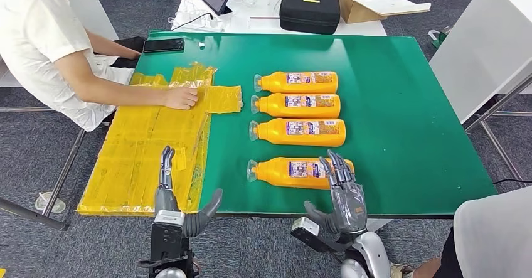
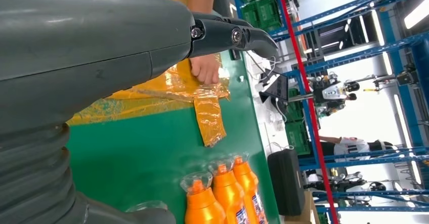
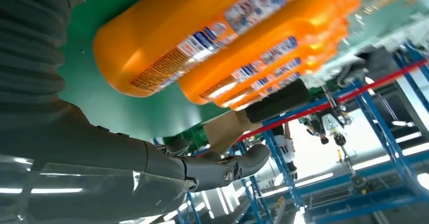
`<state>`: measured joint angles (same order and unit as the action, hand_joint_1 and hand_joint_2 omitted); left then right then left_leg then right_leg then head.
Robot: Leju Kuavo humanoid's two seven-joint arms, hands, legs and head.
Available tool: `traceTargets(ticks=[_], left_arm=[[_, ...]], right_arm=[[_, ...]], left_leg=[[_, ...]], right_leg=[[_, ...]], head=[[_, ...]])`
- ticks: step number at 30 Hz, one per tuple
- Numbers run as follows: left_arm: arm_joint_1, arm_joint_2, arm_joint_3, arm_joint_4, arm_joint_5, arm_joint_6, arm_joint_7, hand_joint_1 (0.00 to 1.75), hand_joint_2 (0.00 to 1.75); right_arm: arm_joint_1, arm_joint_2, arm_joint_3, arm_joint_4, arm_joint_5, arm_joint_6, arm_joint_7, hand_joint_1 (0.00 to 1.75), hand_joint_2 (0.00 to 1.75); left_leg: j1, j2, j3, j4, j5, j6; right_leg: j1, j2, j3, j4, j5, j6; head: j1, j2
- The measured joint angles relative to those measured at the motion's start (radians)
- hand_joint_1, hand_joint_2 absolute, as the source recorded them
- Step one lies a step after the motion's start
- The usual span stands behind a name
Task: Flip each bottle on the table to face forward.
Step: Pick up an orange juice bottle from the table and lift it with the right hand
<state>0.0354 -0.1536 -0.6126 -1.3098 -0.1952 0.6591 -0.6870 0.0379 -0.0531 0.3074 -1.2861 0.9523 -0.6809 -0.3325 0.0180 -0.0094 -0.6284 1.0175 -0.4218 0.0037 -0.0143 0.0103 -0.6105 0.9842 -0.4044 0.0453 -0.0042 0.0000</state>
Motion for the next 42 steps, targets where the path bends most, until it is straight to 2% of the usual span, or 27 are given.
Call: traceTargets(ticks=[5, 12, 22, 27, 42], left_arm=[[-0.018, -0.012, 0.002, 0.035, 0.014, -0.025, 0.0, 0.0, 1.75], [-0.025, -0.021, 0.002, 0.059, 0.011, -0.031, 0.001, 0.0, 1.75], [-0.026, -0.021, 0.002, 0.062, 0.003, -0.032, 0.007, 0.0, 1.75], [-0.026, -0.021, 0.002, 0.062, -0.007, -0.031, 0.014, 0.0, 1.75], [-0.026, -0.021, 0.002, 0.062, -0.019, -0.031, 0.025, 0.0, 1.75]], right_arm=[[-0.035, -0.005, -0.016, 0.084, 0.16, -0.008, 0.052, 0.0, 1.75], [-0.039, 0.023, -0.057, 0.13, 0.329, -0.009, 0.081, 0.0, 1.75], [-0.127, 0.036, -0.093, 0.263, 0.317, -0.01, 0.115, 0.0, 1.75], [-0.143, 0.04, -0.122, 0.275, 0.364, -0.011, 0.124, 0.0, 1.75], [-0.184, 0.046, -0.163, 0.334, 0.322, -0.008, 0.137, 0.0, 1.75]], left_leg=[[0.0, 0.0, 0.0, 0.0, 0.0, 0.0], [0.0, 0.0, 0.0, 0.0, 0.0, 0.0], [0.0, 0.0, 0.0, 0.0, 0.001, 0.0], [0.0, 0.0, 0.0, 0.0, 0.0, 0.0], [0.0, 0.0, 0.0, 0.0, 0.0, 0.0]], right_leg=[[0.0, 0.0, 0.0, 0.0, 0.0, 0.0], [0.0, 0.0, 0.0, 0.0, 0.0, 0.0], [0.0, 0.0, 0.0, 0.0, 0.0, 0.0], [0.0, 0.0, 0.0, 0.0, 0.0, 0.0], [0.0, 0.0, 0.0, 0.0, 0.0, 0.0]], head=[[0.0, 0.0], [0.0, 0.0], [0.0, 0.0], [0.0, 0.0], [0.0, 0.0]])
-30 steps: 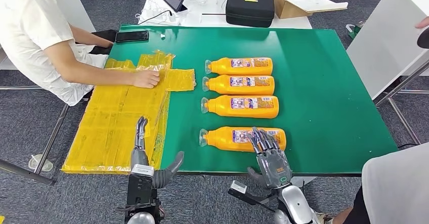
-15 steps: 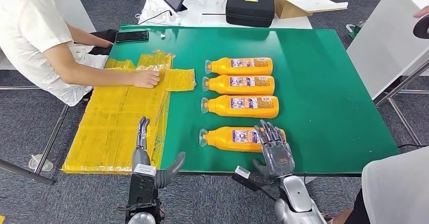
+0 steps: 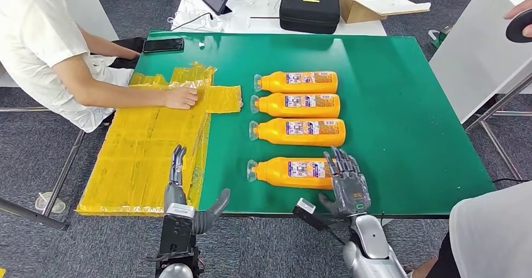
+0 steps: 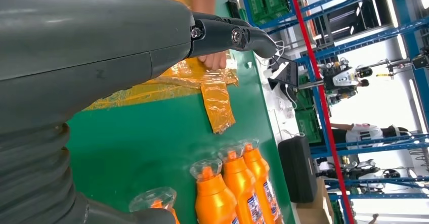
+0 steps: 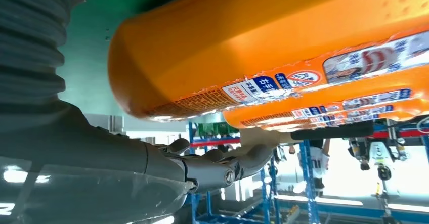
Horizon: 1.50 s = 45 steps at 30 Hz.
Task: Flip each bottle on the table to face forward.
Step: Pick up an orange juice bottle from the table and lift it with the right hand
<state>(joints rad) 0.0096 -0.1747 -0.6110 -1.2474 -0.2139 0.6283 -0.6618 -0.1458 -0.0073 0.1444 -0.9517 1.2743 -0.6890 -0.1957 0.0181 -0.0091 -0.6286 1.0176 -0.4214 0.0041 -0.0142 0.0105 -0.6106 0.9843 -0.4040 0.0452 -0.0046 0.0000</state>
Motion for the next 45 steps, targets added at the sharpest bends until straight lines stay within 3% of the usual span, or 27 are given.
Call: traceTargets(ticks=[10, 28, 32, 33, 45], left_arm=[[0.0, 0.0, 0.0, -0.005, -0.046, -0.03, 0.048, 0.0, 1.75], [0.0, 0.0, 0.0, -0.011, -0.061, -0.054, 0.079, 0.0, 1.75], [0.0, 0.0, 0.0, -0.011, -0.061, -0.062, 0.083, 0.0, 1.75], [0.0, 0.0, 0.0, -0.011, -0.061, -0.063, 0.085, 0.0, 1.75], [0.0, 0.001, 0.001, -0.012, -0.068, -0.063, 0.091, 0.0, 1.75]], right_arm=[[-0.138, -0.027, 0.064, 0.142, -0.07, 0.11, 0.074, 0.0, 1.75], [-0.218, -0.052, 0.138, 0.209, -0.13, 0.237, 0.08, 0.01, 1.75], [-0.229, -0.056, 0.153, 0.218, -0.14, 0.272, 0.086, 1.68, 1.75], [-0.232, -0.059, 0.158, 0.221, -0.143, 0.285, 0.087, 1.75, 1.75], [-0.243, -0.091, 0.217, 0.244, -0.134, 0.314, 0.085, 1.75, 1.75]], left_leg=[[0.0, 0.0, 0.002, 0.0, 0.001, 0.0], [0.0, 0.001, 0.005, 0.0, 0.001, 0.0], [0.0, 0.002, 0.007, 0.0, 0.001, 0.0], [0.0, 0.003, 0.007, 0.0, 0.0, 0.0], [0.0, 0.004, 0.013, 0.0, 0.0, 0.0]], right_leg=[[0.0, 0.0, 0.001, 0.0, 0.002, -0.002], [0.0, 0.0, 0.003, 0.0, 0.002, -0.002], [0.0, 0.001, 0.004, 0.0, 0.002, -0.003], [0.0, 0.001, 0.005, -0.001, 0.002, -0.003], [0.0, 0.001, 0.01, -0.001, 0.002, -0.003]], head=[[0.0, 0.0], [0.001, 0.0], [0.0, 0.0], [0.0, 0.0], [0.0, 0.0]])
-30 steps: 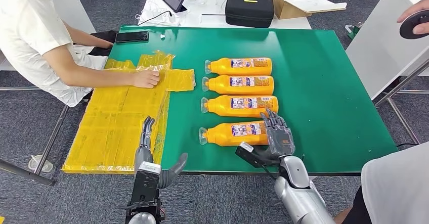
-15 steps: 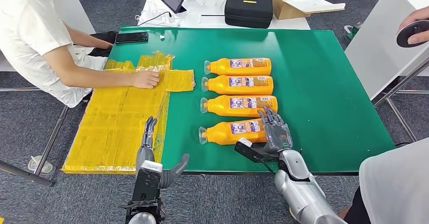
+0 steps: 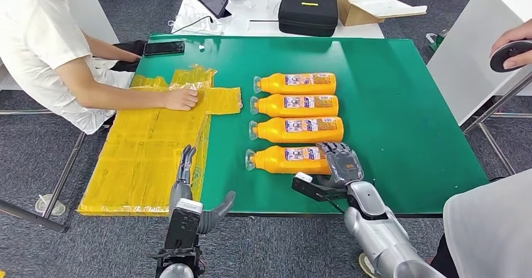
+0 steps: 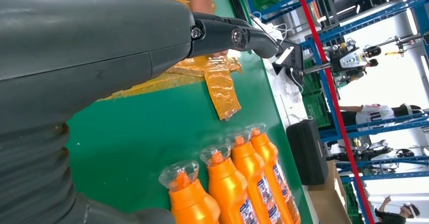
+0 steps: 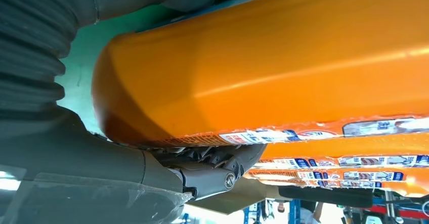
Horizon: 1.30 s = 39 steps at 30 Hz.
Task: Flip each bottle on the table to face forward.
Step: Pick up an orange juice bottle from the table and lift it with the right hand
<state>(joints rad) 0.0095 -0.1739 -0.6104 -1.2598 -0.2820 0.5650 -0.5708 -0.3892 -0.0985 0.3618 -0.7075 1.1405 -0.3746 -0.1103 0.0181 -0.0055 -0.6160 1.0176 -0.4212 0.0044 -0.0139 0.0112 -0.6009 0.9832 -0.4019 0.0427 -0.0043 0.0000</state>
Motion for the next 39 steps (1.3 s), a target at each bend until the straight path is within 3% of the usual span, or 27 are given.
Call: traceTargets(ticks=[8, 20, 28, 32, 39], left_arm=[[0.0, 0.004, 0.0, -0.007, -0.002, 0.0, 0.0, 0.0, 1.75], [0.0, 0.004, 0.003, -0.015, 0.01, -0.001, -0.011, 0.0, 1.75], [0.01, 0.004, 0.015, -0.037, 0.292, -0.159, -0.055, 0.0, 1.75], [0.028, 0.008, 0.028, -0.07, 0.393, -0.195, -0.056, 0.0, 1.75], [0.058, 0.023, 0.033, -0.079, 0.603, -0.274, 0.047, 0.0, 1.75]], right_arm=[[0.005, -0.014, 0.017, 0.016, -0.011, 0.005, -0.016, 1.75, 1.75], [0.01, -0.022, 0.011, 0.021, -0.103, 0.022, -0.106, 1.75, 1.75], [0.086, 0.007, -0.063, -0.052, -0.486, 0.123, -0.351, 1.75, 1.75], [0.158, 0.04, -0.099, -0.145, -0.598, 0.105, -0.388, 1.75, 1.75], [0.267, 0.085, -0.134, -0.316, -0.724, 0.109, -0.407, 1.75, 1.75]], left_leg=[[0.0, 0.0, 0.004, 0.0, -0.002, -0.001], [0.0, 0.001, 0.013, 0.0, -0.006, -0.001], [0.001, 0.002, 0.016, 0.0, -0.008, 0.0], [0.001, 0.002, 0.011, 0.0, -0.007, -0.001], [0.001, 0.0, 0.0, 0.0, -0.005, -0.001]], right_leg=[[0.0, 0.0, 0.003, 0.0, -0.001, 0.0], [0.0, 0.001, 0.005, -0.001, -0.003, 0.001], [0.001, 0.005, 0.015, -0.001, -0.004, 0.001], [0.001, 0.004, 0.011, 0.0, -0.004, 0.001], [0.0, 0.003, 0.002, 0.0, -0.004, 0.001]], head=[[0.0, 0.0], [0.0, 0.0], [0.0, 0.0], [0.0, 0.0], [0.0, 0.0]])
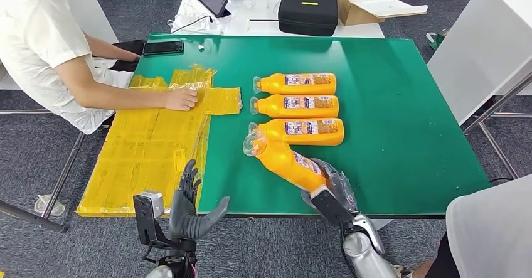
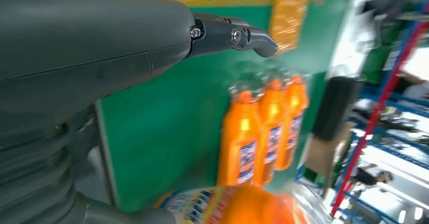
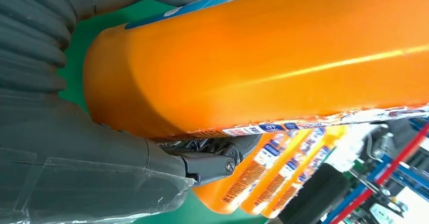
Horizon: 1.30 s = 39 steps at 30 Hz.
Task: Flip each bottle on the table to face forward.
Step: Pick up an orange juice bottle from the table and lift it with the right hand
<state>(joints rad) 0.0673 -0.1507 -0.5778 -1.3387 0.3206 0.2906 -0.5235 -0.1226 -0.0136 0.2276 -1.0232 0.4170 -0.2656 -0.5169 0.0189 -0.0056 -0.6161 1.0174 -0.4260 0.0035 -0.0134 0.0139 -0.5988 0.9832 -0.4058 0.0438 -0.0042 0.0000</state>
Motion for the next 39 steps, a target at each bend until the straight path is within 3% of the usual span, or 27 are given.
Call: traceTargets(ticks=[4, 11, 21, 39], left_arm=[[-0.002, 0.006, -0.006, 0.026, 0.078, -0.037, 0.029, 0.0, 1.75], [-0.028, 0.012, -0.036, 0.056, 0.079, -0.11, 0.023, 0.0, 1.75], [-0.078, 0.008, -0.045, 0.076, 0.012, -0.303, 0.01, 0.0, 1.75], [-0.124, -0.025, 0.0, 0.1, 0.036, -0.331, 0.034, 0.0, 1.75]], right_arm=[[0.022, 0.021, 0.003, -0.061, -0.041, -0.004, -0.013, 1.75, 1.75], [0.02, 0.046, 0.043, -0.089, -0.073, 0.015, -0.016, 1.75, 1.75], [-0.059, 0.073, 0.204, -0.034, -0.055, 0.142, 0.004, 1.75, 1.75], [-0.131, 0.116, 0.323, 0.073, -0.042, 0.174, 0.005, 1.75, 1.75]], left_leg=[[0.0, 0.0, -0.003, 0.0, 0.0, 0.0], [0.0, 0.0, -0.005, 0.0, 0.0, 0.0], [0.0, 0.0, -0.005, 0.0, 0.001, 0.0], [0.0, -0.001, -0.007, 0.0, 0.001, 0.0]], right_leg=[[0.0, 0.0, -0.003, 0.0, 0.0, 0.0], [0.0, 0.0, -0.005, 0.0, 0.0, 0.0], [0.0, -0.001, -0.006, 0.0, 0.0, 0.0], [0.0, -0.001, -0.007, 0.001, 0.0, 0.0]], head=[[0.0, 0.0], [0.0, 0.0], [0.0, 0.0], [0.0, 0.0]])
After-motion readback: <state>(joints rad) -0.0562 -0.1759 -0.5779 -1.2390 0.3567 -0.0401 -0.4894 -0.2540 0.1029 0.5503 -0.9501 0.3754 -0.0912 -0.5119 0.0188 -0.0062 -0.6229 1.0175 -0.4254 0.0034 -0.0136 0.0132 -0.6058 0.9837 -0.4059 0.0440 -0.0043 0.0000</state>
